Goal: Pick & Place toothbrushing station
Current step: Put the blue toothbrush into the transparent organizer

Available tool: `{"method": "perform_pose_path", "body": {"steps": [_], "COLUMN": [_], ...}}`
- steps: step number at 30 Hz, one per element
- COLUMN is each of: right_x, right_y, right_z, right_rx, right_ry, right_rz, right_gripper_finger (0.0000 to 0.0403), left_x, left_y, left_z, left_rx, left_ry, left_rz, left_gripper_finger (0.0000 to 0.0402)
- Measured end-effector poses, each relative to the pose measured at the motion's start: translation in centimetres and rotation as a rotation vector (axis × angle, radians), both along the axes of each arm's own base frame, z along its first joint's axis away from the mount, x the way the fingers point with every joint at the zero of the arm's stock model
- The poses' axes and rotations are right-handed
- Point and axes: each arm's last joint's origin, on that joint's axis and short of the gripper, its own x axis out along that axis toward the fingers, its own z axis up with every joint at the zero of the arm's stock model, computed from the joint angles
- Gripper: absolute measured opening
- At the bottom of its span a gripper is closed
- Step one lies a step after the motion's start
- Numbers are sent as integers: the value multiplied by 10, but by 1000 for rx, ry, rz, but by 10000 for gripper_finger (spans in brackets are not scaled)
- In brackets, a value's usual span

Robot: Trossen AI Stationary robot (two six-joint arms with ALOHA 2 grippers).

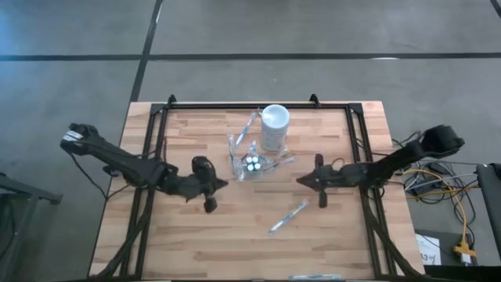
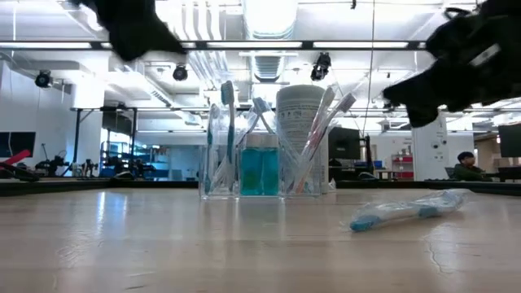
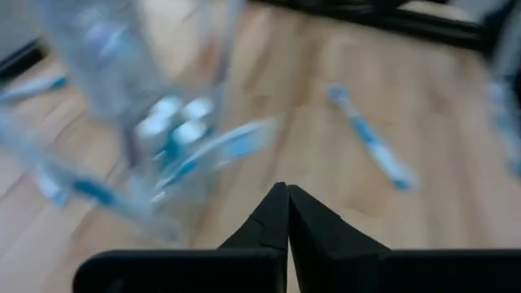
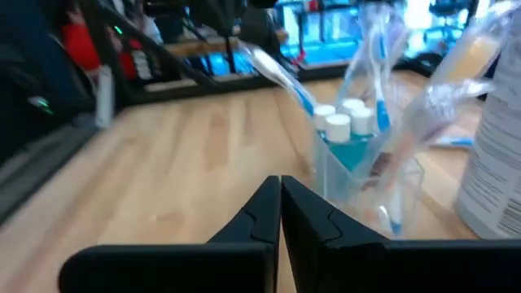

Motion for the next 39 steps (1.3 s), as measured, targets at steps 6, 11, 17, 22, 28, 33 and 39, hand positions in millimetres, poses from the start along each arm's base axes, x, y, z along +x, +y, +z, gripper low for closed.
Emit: {"method": "perform_pose_path", "body": {"steps": [6,11,17,22,28,33,39], "right_x": [-13,-15,-15,-15,-16,-16,-17], "right_y": [5,7,7,7,6,6,6], "right_z": [6,9,8,9,11,7,5], "right_rx": [-31,-35,-24,-57,-77,-71,-73], "right_ry": [-54,-71,-59,-71,-82,-42,-18], "right_rz": [50,66,65,67,68,70,71], "right_gripper_finger": [8,8,8,8,8,8,8], "left_x": [33,89,146,191,234,254,265], "left_y": [-53,-93,-123,-123,-98,-80,-60], "left_z": [42,42,26,11,-26,-45,-58], "left_rx": [11,-4,163,112,19,-53,-121], "left_ry": [27,218,370,409,492,514,530], "left_rz": [-123,-190,-119,-185,-213,-196,-153], "left_gripper_finger": [3,3,7,3,40,123,226]}}
